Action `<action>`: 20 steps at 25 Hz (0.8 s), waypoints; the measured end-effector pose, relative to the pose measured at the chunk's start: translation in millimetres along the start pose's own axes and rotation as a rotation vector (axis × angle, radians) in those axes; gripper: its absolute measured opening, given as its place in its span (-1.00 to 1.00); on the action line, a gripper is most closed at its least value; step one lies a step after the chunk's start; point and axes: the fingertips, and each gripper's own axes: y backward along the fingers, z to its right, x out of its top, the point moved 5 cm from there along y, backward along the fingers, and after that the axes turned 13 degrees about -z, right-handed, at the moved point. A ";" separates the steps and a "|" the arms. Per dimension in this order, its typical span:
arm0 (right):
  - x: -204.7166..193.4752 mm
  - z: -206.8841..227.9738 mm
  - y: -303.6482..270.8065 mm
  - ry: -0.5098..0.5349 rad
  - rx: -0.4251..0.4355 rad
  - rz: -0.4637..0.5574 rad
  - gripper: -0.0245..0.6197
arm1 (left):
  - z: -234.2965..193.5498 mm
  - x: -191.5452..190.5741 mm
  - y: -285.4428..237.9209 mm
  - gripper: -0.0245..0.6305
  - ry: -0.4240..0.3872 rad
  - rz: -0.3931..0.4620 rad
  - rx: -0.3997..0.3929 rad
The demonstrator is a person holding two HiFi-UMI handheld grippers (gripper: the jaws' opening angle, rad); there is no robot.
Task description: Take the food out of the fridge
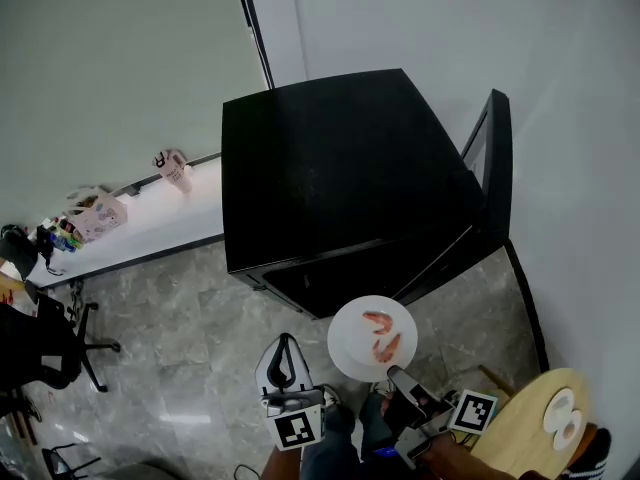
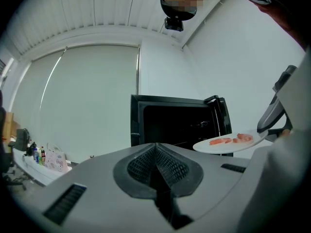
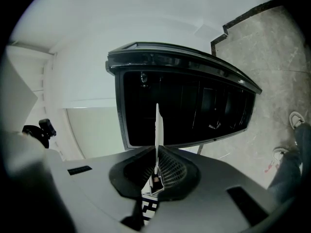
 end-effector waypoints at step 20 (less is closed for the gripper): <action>-23.2 -79.3 25.2 0.026 0.005 -0.012 -0.82 | -0.3 67.0 45.8 -0.89 -0.009 0.046 -0.015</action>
